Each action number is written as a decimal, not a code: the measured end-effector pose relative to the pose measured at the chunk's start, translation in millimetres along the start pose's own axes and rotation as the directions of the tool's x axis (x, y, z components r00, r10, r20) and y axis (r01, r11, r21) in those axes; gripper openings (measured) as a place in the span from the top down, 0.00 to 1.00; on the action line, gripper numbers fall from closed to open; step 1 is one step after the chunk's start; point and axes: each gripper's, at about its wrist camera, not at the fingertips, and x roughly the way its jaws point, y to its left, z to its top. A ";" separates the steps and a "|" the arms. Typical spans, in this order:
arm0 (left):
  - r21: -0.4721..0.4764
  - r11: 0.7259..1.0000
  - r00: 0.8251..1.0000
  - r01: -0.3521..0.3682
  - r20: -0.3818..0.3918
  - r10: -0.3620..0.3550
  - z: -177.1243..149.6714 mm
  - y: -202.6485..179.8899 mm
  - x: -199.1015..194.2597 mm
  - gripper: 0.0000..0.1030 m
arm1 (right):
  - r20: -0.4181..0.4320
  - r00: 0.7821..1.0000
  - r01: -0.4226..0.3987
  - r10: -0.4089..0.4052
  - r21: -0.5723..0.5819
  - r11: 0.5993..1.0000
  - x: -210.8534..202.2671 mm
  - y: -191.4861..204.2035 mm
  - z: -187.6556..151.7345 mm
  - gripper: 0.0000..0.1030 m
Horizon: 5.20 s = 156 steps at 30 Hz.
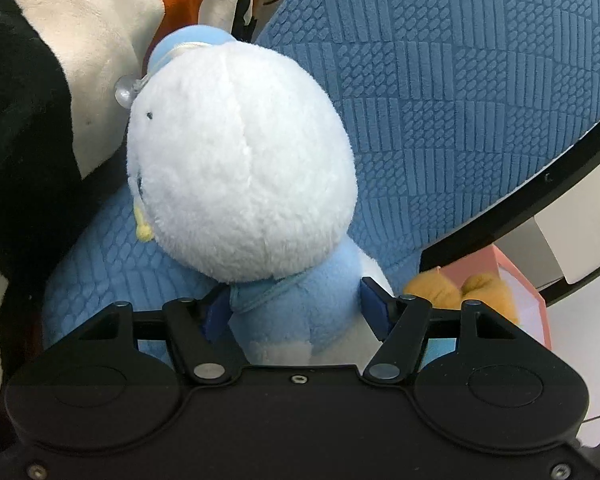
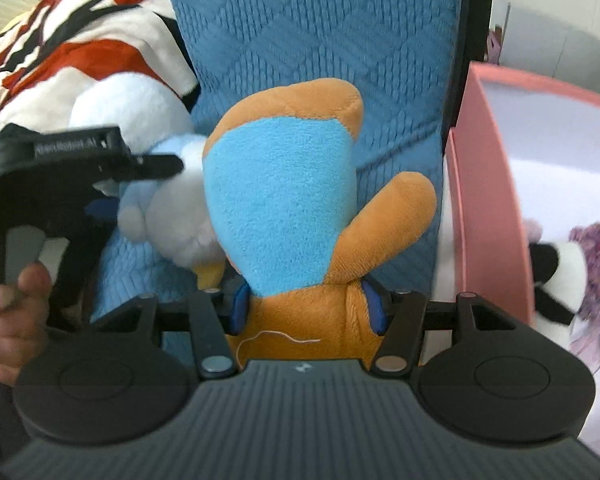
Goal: Organize objects
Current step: 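Lift the penguin with the left gripper while the right lifts the bear, then carry the penguin and bear with both grippers over the pink box, then open both grippers to drop the penguin and bear into the box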
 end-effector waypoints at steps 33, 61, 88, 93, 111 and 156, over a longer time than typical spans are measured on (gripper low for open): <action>-0.266 0.962 0.997 0.057 -0.037 -0.069 33.5 32.6 73.4 0.01 | 0.045 0.983 0.178 -0.180 0.057 0.982 61.4 -17.8 -8.0 0.23; 0.070 0.997 0.998 -0.009 -0.061 0.014 -44.6 -7.9 0.5 0.18 | 0.069 0.990 0.113 -0.123 0.138 0.984 -10.9 -21.0 -50.8 0.41; 0.200 0.980 0.996 0.015 -0.086 0.002 -116.1 -108.1 -98.2 0.26 | 0.177 0.984 -0.020 -0.034 0.290 0.957 -132.1 -49.9 -73.6 0.40; 0.113 0.993 0.990 0.047 -0.135 -0.031 -114.5 -118.8 -92.5 0.28 | 0.179 0.983 -0.001 -0.053 0.291 0.957 -145.6 -68.3 -63.4 0.40; 0.151 0.983 0.993 0.107 -0.069 -0.098 -74.8 -230.4 -101.5 0.29 | 0.273 0.956 0.022 -0.110 0.307 0.951 -213.2 -150.5 1.8 0.40; 0.355 0.934 0.987 0.046 -0.159 0.012 -120.0 -347.8 25.9 0.13 | 0.162 0.980 0.050 -0.118 0.372 0.927 -152.3 -297.9 19.0 0.27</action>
